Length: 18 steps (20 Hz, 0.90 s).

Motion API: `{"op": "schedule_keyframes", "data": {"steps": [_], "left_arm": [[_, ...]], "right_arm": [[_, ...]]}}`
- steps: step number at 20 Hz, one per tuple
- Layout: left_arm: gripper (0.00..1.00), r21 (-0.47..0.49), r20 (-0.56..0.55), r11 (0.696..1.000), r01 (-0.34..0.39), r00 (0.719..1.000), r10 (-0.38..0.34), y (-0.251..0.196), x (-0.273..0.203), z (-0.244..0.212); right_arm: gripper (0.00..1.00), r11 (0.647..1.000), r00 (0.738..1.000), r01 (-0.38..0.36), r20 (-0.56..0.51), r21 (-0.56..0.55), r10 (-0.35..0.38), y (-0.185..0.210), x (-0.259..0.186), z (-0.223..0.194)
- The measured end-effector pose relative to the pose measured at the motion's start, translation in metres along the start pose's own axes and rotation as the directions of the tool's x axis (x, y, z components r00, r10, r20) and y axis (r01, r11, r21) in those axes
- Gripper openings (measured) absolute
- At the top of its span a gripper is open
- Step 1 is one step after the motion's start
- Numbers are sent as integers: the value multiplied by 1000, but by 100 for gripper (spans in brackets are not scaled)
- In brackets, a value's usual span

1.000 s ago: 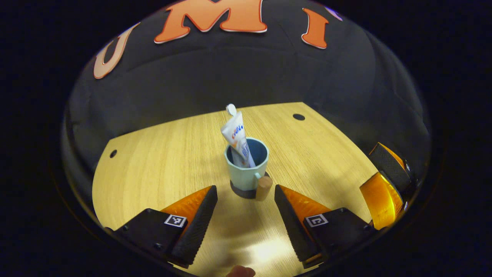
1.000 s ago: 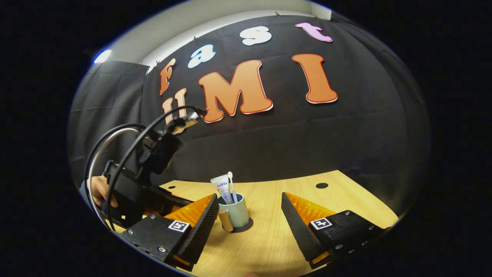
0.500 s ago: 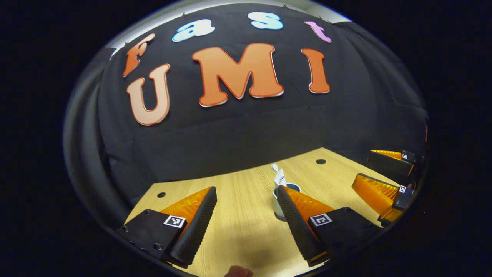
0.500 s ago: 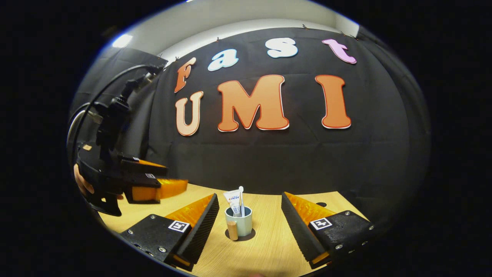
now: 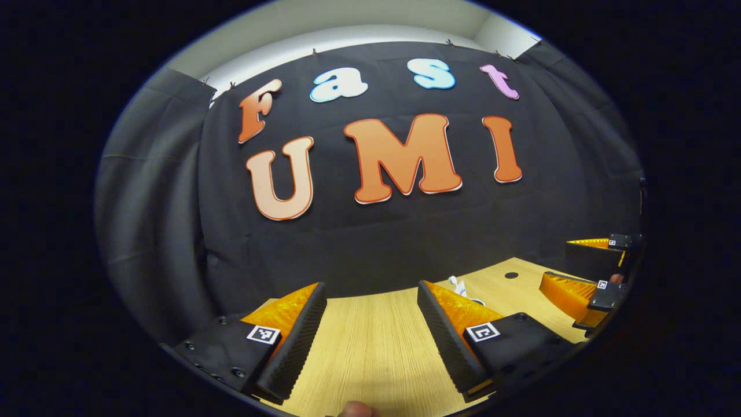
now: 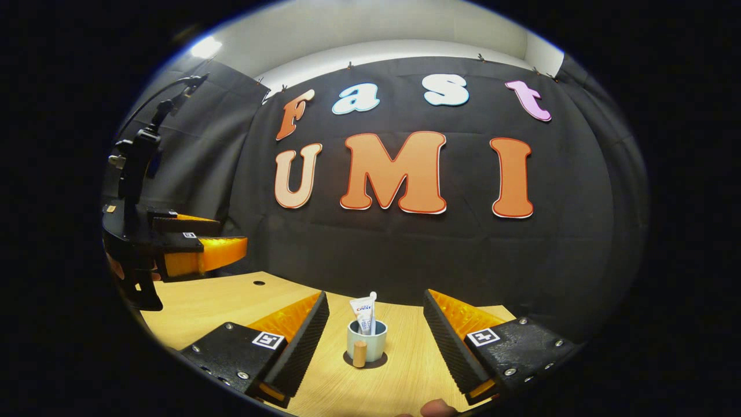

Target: Put the toothbrush and toothpaste on the desktop into the cup, then pick up the cup and place it on the coaster on the desktop.

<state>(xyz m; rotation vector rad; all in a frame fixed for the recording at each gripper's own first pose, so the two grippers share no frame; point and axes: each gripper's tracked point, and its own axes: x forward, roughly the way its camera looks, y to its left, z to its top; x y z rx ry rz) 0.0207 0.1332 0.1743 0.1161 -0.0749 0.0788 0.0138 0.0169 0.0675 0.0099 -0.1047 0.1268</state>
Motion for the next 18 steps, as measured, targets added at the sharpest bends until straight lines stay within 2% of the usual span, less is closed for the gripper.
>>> {"op": "schedule_keyframes", "data": {"steps": [7, 12, 18], "left_arm": [[100, -16, 75, 998, -53, 996, 54, 24, -29, 1], [100, -16, 121, 991, -129, 984, 130, 45, -37, -3], [100, -62, 138, 990, -123, 982, 131, 48, -40, -4]], "right_arm": [[100, 1000, 999, 14, 32, -17, -13, 7, -10, 14], [100, 999, 998, 28, 57, -16, -27, 5, -11, 21], [100, 1000, 998, 22, 52, -7, -22, 5, -10, 19]]}}
